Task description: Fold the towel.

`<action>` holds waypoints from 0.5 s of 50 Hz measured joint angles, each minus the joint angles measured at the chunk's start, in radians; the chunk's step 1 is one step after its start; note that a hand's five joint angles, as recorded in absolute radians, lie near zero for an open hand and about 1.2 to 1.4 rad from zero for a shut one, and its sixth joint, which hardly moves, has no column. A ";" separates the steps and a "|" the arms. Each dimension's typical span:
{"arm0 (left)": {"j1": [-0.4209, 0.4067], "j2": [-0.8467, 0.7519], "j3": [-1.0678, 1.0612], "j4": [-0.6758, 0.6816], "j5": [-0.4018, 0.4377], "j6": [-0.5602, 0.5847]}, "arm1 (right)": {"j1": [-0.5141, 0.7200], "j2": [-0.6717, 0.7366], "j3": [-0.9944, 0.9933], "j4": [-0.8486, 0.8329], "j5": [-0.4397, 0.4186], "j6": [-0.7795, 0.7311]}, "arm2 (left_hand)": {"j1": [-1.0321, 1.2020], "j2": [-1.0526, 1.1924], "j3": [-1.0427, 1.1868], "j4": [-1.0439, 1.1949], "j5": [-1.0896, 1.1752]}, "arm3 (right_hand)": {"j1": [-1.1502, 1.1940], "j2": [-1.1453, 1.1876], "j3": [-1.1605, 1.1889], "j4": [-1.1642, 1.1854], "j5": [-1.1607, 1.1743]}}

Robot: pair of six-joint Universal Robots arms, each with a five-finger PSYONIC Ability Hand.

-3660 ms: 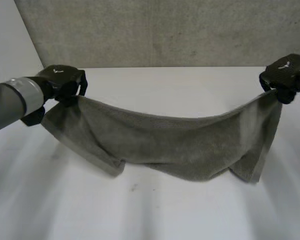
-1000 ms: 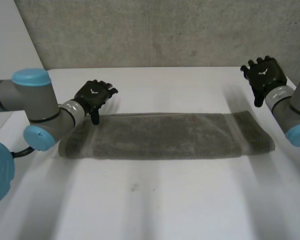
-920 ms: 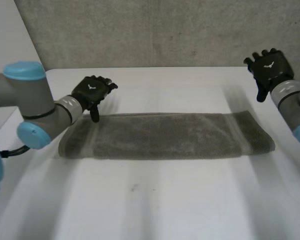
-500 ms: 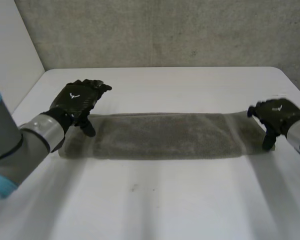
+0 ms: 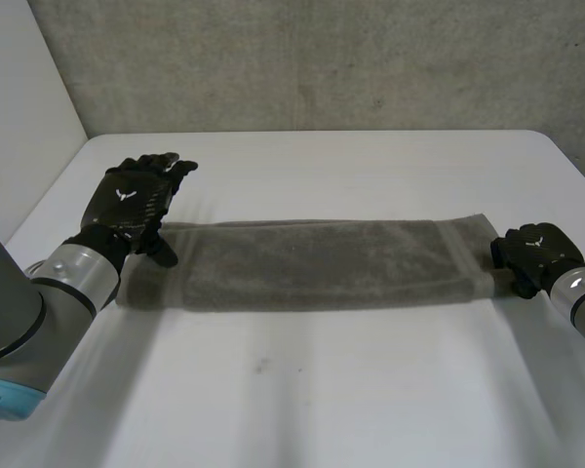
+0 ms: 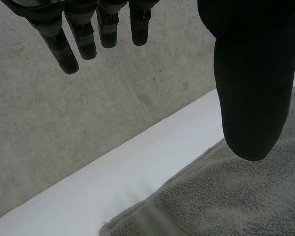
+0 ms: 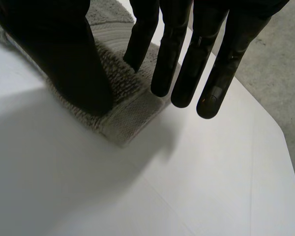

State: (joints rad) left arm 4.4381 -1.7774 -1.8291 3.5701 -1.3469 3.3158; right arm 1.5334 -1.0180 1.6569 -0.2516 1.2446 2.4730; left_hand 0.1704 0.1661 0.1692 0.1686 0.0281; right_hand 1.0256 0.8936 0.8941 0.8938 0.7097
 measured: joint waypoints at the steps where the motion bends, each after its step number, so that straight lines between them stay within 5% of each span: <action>1: 0.000 0.000 0.000 0.000 0.000 0.000 | -0.002 0.006 -0.006 0.000 -0.001 -0.002 | 0.000 0.000 0.000 0.000 0.000 | 0.062 0.058 0.055 0.055 0.054; 18: 0.002 -0.001 -0.004 -0.001 0.000 -0.014 | -0.077 0.020 -0.046 0.014 0.004 -0.003 | 0.000 -0.001 0.000 -0.001 0.000 | 0.352 0.316 0.316 0.320 0.316; 25: 0.005 0.002 -0.007 0.000 0.000 -0.025 | -0.243 -0.003 -0.130 0.095 0.046 -0.091 | 0.000 -0.001 0.000 -0.001 0.000 | 0.357 0.316 0.318 0.322 0.318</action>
State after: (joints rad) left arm 4.4432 -1.7759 -1.8363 3.5696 -1.3469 3.2905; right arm 1.2903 -1.0209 1.5270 -0.1566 1.2910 2.3815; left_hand 0.1704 0.1655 0.1692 0.1679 0.0281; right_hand 1.3823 1.2100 1.2117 1.2162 1.0273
